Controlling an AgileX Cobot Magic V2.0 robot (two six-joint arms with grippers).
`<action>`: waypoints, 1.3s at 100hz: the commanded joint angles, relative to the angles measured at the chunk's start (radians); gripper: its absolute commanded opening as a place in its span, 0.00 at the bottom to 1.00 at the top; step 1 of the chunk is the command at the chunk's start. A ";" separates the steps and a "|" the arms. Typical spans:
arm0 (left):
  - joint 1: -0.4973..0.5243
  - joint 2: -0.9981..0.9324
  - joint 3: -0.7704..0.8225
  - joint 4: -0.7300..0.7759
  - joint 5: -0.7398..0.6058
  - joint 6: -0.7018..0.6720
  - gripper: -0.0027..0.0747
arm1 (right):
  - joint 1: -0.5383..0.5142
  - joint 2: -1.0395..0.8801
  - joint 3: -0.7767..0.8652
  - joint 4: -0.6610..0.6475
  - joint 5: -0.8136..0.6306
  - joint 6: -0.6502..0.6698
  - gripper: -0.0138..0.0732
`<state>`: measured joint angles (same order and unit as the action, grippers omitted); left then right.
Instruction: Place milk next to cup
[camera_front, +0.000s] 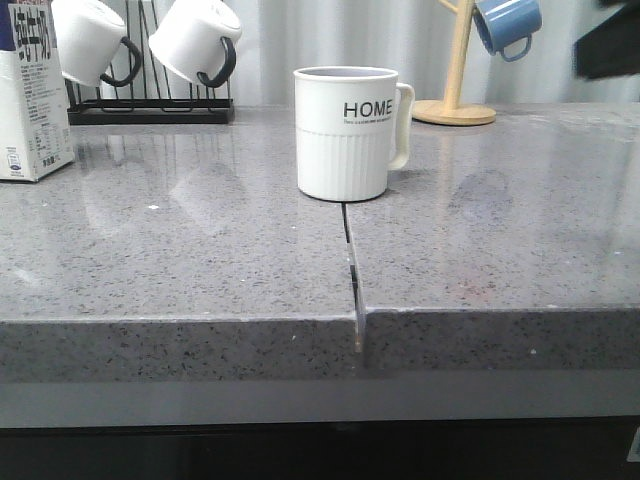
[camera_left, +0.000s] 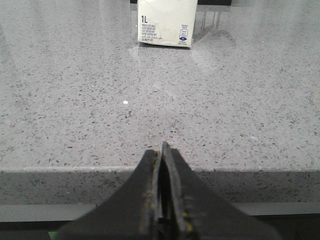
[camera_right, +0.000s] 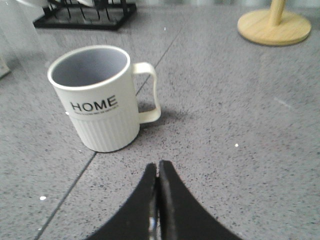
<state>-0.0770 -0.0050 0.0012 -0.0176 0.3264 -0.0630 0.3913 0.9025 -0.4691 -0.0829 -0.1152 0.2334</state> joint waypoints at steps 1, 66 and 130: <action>-0.003 -0.031 0.041 0.018 -0.046 -0.003 0.01 | -0.001 -0.097 -0.012 -0.005 -0.012 -0.011 0.08; -0.003 -0.031 0.041 0.126 -0.076 -0.001 0.01 | -0.001 -0.823 0.089 -0.005 0.531 -0.011 0.08; -0.003 -0.031 0.041 0.147 -0.374 -0.001 0.01 | -0.001 -0.856 0.089 -0.004 0.553 -0.011 0.08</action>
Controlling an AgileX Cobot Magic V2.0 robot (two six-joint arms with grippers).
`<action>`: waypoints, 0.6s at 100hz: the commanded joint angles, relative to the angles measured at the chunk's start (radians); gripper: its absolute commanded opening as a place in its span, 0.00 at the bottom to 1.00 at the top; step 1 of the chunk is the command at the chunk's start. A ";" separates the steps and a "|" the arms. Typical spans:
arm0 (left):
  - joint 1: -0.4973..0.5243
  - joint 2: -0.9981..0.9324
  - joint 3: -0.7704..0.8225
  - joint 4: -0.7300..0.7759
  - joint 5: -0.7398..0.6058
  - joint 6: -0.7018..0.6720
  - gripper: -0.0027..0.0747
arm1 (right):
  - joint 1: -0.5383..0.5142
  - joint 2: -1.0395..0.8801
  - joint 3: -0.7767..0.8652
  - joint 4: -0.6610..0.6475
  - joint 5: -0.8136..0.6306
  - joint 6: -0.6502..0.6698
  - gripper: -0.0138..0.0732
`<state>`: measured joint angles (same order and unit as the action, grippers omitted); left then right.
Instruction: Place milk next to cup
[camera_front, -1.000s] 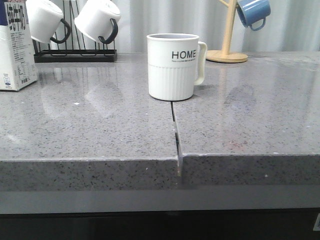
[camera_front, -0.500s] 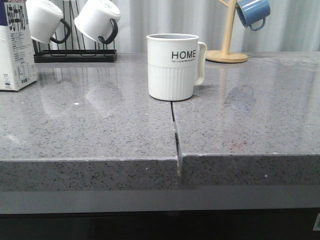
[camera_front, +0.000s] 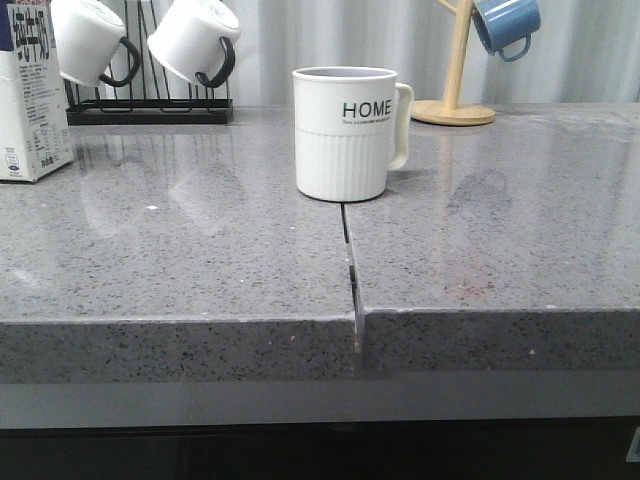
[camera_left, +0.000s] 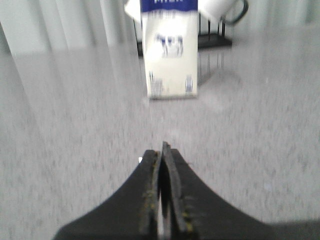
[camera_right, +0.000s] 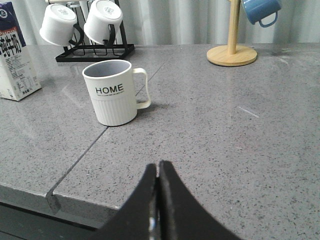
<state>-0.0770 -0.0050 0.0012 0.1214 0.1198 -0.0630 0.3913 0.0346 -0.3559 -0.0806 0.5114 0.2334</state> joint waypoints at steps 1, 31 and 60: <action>-0.003 -0.031 0.041 0.008 -0.173 -0.001 0.01 | -0.001 0.012 -0.024 -0.007 -0.074 -0.011 0.08; -0.003 0.028 -0.080 -0.071 -0.087 -0.038 0.01 | -0.001 0.012 -0.024 -0.007 -0.074 -0.011 0.08; -0.003 0.228 -0.272 -0.064 0.042 -0.038 0.01 | -0.001 0.012 -0.024 -0.007 -0.074 -0.011 0.08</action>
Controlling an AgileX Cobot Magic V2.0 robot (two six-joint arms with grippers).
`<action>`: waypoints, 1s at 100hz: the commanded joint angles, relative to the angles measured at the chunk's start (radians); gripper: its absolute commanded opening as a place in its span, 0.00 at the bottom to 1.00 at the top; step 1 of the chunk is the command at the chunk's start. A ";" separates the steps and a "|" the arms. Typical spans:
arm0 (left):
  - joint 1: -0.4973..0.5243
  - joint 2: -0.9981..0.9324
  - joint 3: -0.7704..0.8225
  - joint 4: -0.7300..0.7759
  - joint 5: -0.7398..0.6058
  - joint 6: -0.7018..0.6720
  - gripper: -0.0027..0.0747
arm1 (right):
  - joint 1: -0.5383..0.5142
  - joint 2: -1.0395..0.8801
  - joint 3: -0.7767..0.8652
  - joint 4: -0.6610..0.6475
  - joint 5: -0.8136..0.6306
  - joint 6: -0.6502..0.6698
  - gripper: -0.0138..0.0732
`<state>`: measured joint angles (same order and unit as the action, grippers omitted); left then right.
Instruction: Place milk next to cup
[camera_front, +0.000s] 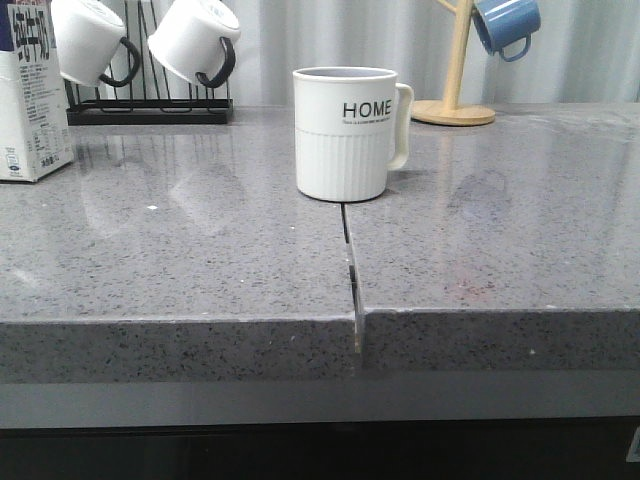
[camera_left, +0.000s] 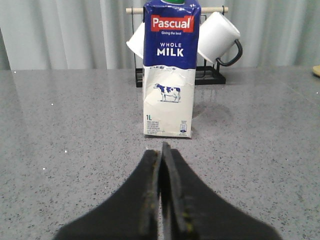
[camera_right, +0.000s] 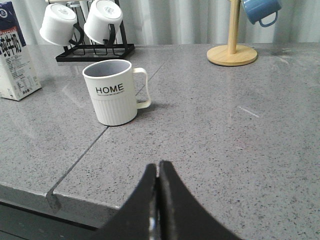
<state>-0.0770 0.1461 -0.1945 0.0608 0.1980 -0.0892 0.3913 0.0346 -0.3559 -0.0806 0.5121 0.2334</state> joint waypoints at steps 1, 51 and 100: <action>-0.003 0.082 -0.080 0.001 -0.036 -0.011 0.01 | -0.001 0.012 -0.024 -0.007 -0.075 -0.011 0.08; -0.001 0.430 -0.189 0.000 -0.153 -0.010 0.86 | -0.001 0.012 -0.024 -0.007 -0.075 -0.011 0.08; -0.001 0.771 -0.307 -0.007 -0.409 -0.010 0.86 | -0.001 0.012 -0.024 -0.007 -0.075 -0.011 0.08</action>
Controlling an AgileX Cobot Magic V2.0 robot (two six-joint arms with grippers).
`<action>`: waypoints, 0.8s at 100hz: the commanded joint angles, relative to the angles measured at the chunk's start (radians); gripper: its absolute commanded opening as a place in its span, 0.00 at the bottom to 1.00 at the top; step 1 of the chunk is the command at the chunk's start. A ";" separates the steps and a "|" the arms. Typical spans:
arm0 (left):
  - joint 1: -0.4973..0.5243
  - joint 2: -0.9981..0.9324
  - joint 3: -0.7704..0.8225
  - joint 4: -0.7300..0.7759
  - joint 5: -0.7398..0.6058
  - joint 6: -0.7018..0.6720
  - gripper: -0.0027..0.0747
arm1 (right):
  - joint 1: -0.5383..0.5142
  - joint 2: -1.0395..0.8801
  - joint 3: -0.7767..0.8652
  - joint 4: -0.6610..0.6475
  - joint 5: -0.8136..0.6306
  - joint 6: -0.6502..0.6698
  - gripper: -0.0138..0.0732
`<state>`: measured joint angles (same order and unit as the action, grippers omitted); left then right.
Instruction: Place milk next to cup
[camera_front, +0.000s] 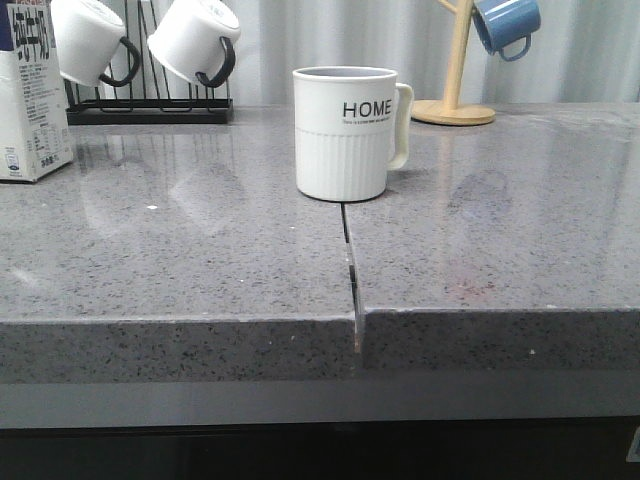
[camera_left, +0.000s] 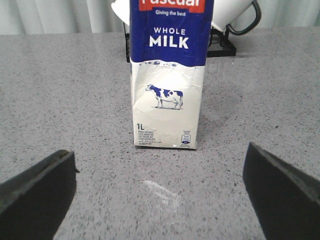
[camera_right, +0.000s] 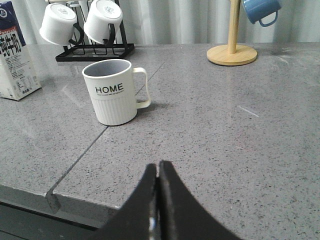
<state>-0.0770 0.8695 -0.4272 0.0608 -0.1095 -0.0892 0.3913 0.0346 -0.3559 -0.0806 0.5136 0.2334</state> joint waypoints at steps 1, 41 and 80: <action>-0.001 0.053 -0.077 -0.007 -0.104 -0.010 0.86 | -0.001 0.012 -0.024 -0.007 -0.076 -0.011 0.08; -0.001 0.342 -0.261 -0.012 -0.239 -0.010 0.86 | -0.001 0.012 -0.024 -0.007 -0.076 -0.011 0.08; -0.001 0.492 -0.420 -0.003 -0.268 -0.010 0.86 | -0.001 0.012 -0.024 -0.007 -0.076 -0.011 0.08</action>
<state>-0.0770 1.3641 -0.7893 0.0608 -0.2816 -0.0892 0.3913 0.0346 -0.3559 -0.0806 0.5136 0.2334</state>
